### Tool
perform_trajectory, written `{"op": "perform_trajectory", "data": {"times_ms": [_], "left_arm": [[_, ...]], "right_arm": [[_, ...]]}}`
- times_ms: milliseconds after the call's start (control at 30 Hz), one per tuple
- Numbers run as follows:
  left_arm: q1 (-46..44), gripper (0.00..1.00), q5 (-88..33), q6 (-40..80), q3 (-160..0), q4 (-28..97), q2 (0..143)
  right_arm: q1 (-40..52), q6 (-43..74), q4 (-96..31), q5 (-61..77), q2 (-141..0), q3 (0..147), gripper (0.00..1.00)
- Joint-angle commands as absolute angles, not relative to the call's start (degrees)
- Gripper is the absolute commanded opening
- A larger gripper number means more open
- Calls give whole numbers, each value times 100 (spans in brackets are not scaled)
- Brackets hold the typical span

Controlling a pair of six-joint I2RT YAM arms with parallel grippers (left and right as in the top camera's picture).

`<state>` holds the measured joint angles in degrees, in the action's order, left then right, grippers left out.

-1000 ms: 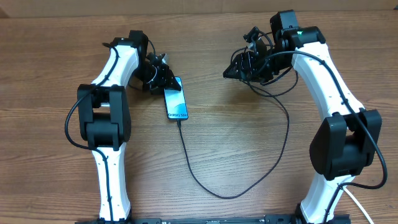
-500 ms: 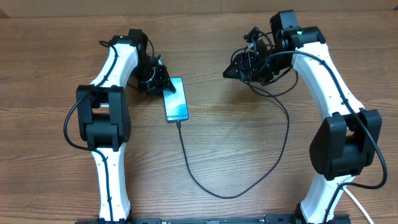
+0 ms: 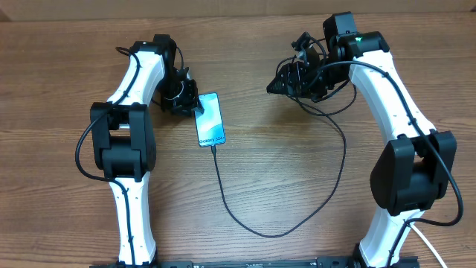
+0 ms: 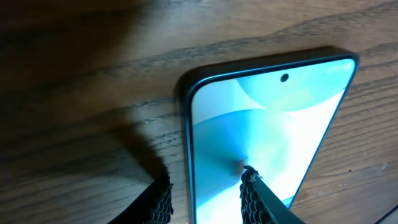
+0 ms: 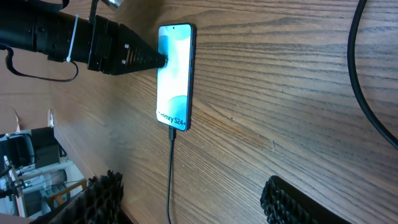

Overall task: Plug charger to phone and switch on socket
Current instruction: 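Release the phone with the left gripper and move the right gripper to the power strip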

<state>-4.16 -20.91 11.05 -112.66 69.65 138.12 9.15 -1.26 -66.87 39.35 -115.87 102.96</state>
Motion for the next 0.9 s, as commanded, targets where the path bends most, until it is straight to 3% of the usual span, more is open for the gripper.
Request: {"op": "perform_trajectory", "data": {"times_ms": [0, 233, 467, 567, 867], "left_arm": [[-427, 34, -1282, 1184, -11212, 6923, 13961], [-425, 42, -576, 1223, -11786, 7356, 13961], [-425, 43, -401, 1234, -13522, 8353, 13959], [-425, 43, -405, 1177, -14457, 8836, 13959], [-425, 46, -633, 1162, -17174, 9682, 13788]], "right_arm": [[932, -128, -6678, 3874, -11358, 10431, 72], [932, -128, -6678, 3837, -11358, 10431, 74], [790, -128, -6735, 3795, -11308, 10584, 87], [561, -123, -6836, 3671, -11150, 10787, 100], [-624, 814, -7063, 1957, -10772, 11187, 100]]}}
